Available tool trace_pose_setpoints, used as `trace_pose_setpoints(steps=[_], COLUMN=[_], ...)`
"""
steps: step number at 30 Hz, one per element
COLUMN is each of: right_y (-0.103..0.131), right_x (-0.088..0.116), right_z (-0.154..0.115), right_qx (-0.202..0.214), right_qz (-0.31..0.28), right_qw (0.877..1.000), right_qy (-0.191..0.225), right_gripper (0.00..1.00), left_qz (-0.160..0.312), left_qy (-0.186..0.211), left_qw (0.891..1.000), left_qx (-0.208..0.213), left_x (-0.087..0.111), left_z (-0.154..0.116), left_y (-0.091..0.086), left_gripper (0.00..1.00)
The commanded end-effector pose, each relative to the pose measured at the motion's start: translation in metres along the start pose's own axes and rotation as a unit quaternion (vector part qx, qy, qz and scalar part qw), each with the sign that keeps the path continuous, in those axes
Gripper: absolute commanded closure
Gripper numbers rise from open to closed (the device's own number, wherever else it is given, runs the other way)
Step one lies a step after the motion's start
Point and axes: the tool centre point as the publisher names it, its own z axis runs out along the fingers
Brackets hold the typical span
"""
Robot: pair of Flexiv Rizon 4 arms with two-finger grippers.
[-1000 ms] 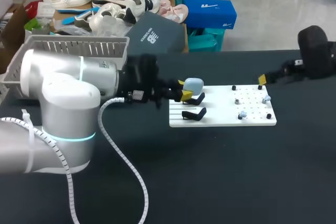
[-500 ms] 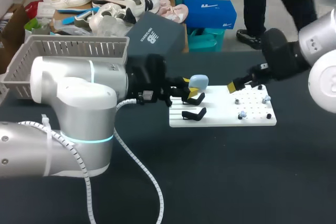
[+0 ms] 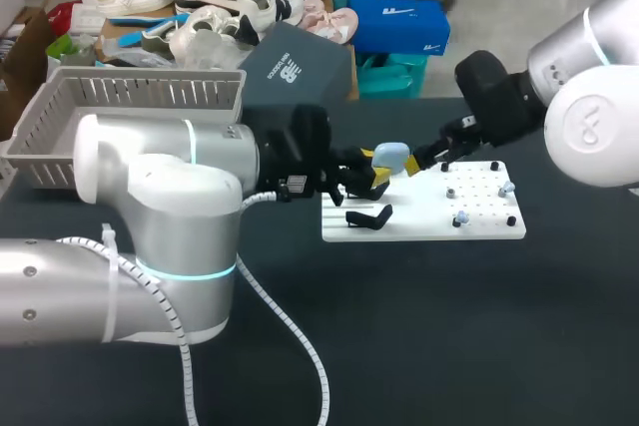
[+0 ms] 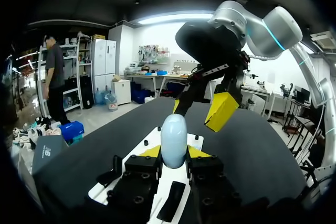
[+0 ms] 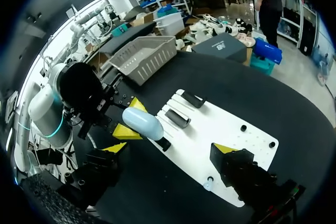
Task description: Pick up each earbud case from the left stands, insert the matching earbuds, close the lid, and place the case in the box.
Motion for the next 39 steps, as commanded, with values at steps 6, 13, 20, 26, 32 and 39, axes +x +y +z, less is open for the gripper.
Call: trace_pose_setpoints(steps=[6,13,20,26,32,39], right_y=[-0.004,-0.006,-0.007,-0.008,-0.007,-0.004], right_x=[-0.002,-0.002,-0.002,-0.003,-0.005,-0.004], right_z=[0.002,0.001,-0.002,-0.005,-0.010,-0.022], right_qx=[-0.007,-0.007,-0.005,-0.002,0.003,0.020], right_qz=[-0.004,-0.006,-0.007,-0.008,-0.012,-0.015], right_qw=[1.000,1.000,1.000,1.000,1.000,0.999], right_qy=[-0.003,-0.008,-0.013,-0.018,-0.021,-0.034], right_gripper=[0.00,0.00,0.00,0.00,0.00,0.00], left_qz=[0.000,0.002,0.006,0.010,0.016,0.019], left_qy=[0.001,-0.002,-0.003,-0.006,-0.003,0.000], left_qw=[1.000,1.000,1.000,1.000,0.999,0.999], left_qx=[0.005,0.010,0.018,0.025,0.028,0.033], left_x=[0.003,0.001,0.002,0.003,0.007,0.013], left_z=[0.002,0.001,-0.002,-0.004,-0.006,-0.007], left_y=[-0.007,-0.010,-0.015,-0.020,-0.022,-0.024], left_gripper=[1.00,1.00,1.00,1.00,1.00,1.00])
